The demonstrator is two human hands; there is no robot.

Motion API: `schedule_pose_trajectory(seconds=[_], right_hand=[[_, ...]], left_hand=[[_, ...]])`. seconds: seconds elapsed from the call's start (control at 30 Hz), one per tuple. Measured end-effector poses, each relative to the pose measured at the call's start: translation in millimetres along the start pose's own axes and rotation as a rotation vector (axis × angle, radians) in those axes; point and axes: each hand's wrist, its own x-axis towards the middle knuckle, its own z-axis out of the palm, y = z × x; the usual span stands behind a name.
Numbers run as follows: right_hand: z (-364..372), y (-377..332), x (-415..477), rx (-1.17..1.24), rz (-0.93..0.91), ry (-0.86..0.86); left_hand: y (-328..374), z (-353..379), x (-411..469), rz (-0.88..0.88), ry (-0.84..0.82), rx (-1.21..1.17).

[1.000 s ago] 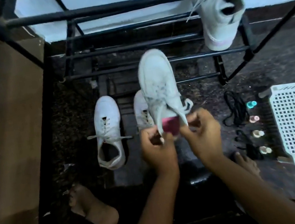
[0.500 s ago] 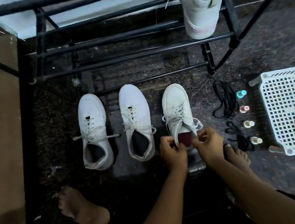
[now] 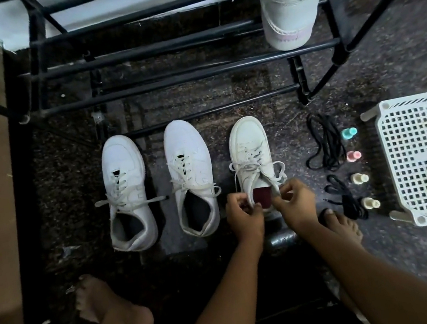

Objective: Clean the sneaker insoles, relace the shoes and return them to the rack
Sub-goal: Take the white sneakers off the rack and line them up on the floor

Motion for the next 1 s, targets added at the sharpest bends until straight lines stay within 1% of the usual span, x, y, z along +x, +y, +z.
schedule_pose_trajectory(seconds=[0.17, 0.23, 0.27, 0.3, 0.33, 0.37, 0.4, 0.43, 0.5, 0.53, 0.57, 0.6, 0.67, 0.7, 0.8, 0.87, 0.93, 1.0], right_hand=[[0.3, 3.5, 7.7, -0.057, -0.048, -0.071], [-4.0, 1.4, 11.2, -0.092, -0.038, -0.121], [-8.6, -2.3, 11.1, -0.119, -0.033, -0.138], [-14.2, -7.8, 10.5, -0.146, -0.043, -0.133], [-20.8, -16.1, 7.8, -0.151, -0.071, -0.091], [-28.8, -26.9, 6.2, -0.120, -0.125, -0.005], [-38.5, -42.1, 4.7, -0.051, -0.195, 0.105], [-49.3, -60.2, 5.1, 0.054, -0.270, 0.215], [-74.4, -103.3, 11.3, 0.272, -0.432, 0.390], [-86.5, -124.1, 19.3, 0.351, -0.477, 0.444], [-98.4, -144.3, 29.6, 0.432, -0.484, 0.481], [-110.4, -163.4, 43.5, 0.512, -0.448, 0.488], [-134.0, -201.3, 72.9, 0.607, -0.331, 0.418], [-143.6, -216.6, 87.1, 0.595, -0.288, 0.369], [-162.1, -256.1, 115.1, 0.327, -0.260, 0.244], [-162.6, -271.3, 129.8, 0.231, -0.170, 0.153], [-157.3, -278.0, 141.6, 0.190, -0.066, 0.043], [-149.0, -275.7, 143.1, 0.133, -0.049, -0.001]], left_hand=[[-12.0, -0.2, 4.3, 0.007, 0.003, 0.039], [-6.8, -2.2, 3.6, 0.023, 0.006, 0.063], [-0.9, -4.2, 2.8, 0.045, 0.034, 0.068], [8.2, -6.3, 2.6, 0.083, 0.098, 0.063], [19.7, -9.0, 2.4, 0.122, 0.186, 0.043], [35.6, -11.7, 2.6, 0.160, 0.270, -0.005], [56.9, -14.1, 2.2, 0.186, 0.324, -0.083], [80.5, -15.6, 3.0, 0.213, 0.336, -0.167], [136.3, -17.1, 5.5, 0.273, 0.284, -0.296], [165.5, -16.4, 8.2, 0.295, 0.230, -0.341], [193.3, -15.1, 11.2, 0.310, 0.158, -0.372], [219.5, -12.6, 15.5, 0.313, 0.083, -0.384], [268.9, -6.1, 23.9, 0.304, -0.010, -0.348], [290.0, -2.0, 26.6, 0.287, -0.038, -0.312], [339.8, 13.5, 34.7, 0.202, -0.083, -0.233], [355.8, 26.2, 45.9, 0.129, -0.126, -0.184], [356.7, 39.4, 65.7, 0.061, -0.151, -0.141], [347.9, 50.4, 85.9, 0.045, -0.150, -0.138]])
